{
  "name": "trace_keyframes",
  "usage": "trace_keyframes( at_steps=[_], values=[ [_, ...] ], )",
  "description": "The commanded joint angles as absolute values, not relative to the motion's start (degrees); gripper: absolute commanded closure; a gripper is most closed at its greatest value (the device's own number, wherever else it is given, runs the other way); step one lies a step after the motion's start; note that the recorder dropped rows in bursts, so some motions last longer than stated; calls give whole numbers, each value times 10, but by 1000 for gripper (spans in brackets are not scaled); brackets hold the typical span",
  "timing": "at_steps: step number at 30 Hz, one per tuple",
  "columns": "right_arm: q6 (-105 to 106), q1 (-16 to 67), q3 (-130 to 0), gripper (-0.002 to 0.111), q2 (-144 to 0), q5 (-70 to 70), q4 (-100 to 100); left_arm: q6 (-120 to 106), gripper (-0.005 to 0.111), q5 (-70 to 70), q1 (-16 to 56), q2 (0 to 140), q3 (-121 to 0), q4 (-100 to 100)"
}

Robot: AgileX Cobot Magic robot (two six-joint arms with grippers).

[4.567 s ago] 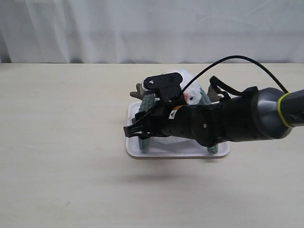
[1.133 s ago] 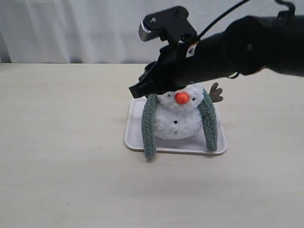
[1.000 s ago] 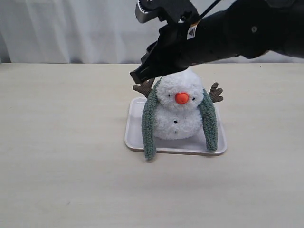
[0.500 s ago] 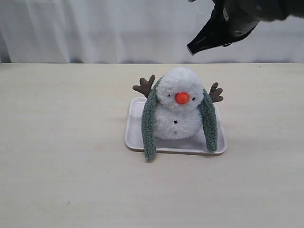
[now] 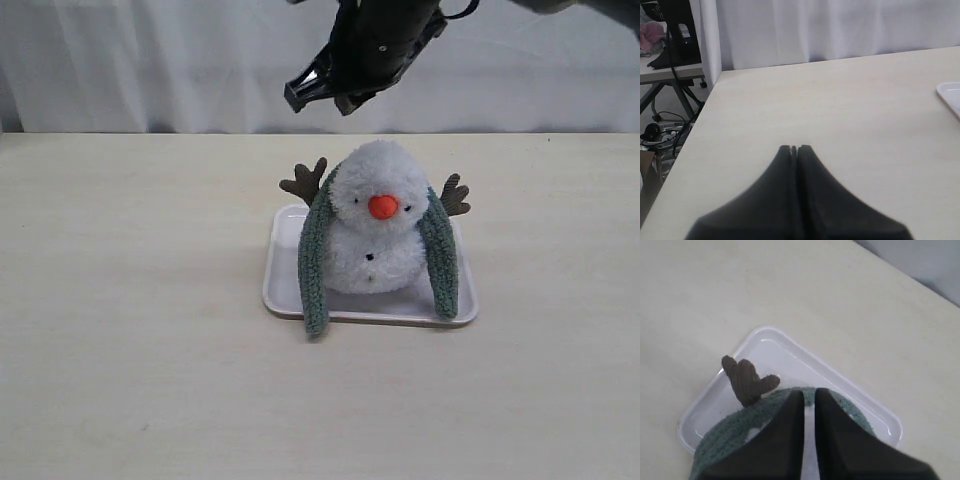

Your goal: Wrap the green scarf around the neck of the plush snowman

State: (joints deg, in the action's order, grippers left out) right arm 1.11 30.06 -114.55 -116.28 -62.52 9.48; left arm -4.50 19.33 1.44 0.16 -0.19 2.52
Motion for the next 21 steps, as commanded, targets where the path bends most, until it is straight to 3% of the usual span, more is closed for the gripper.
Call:
trace_keyframes(
  at_steps=[1,21],
  values=[
    [22,301,-1217,101,-1230,-700,94,-45,107,187,14,0,0,23],
    [33,301,-1242,101,-1311,-700,69,-45,107,187,14,0,0,23]
  ],
)
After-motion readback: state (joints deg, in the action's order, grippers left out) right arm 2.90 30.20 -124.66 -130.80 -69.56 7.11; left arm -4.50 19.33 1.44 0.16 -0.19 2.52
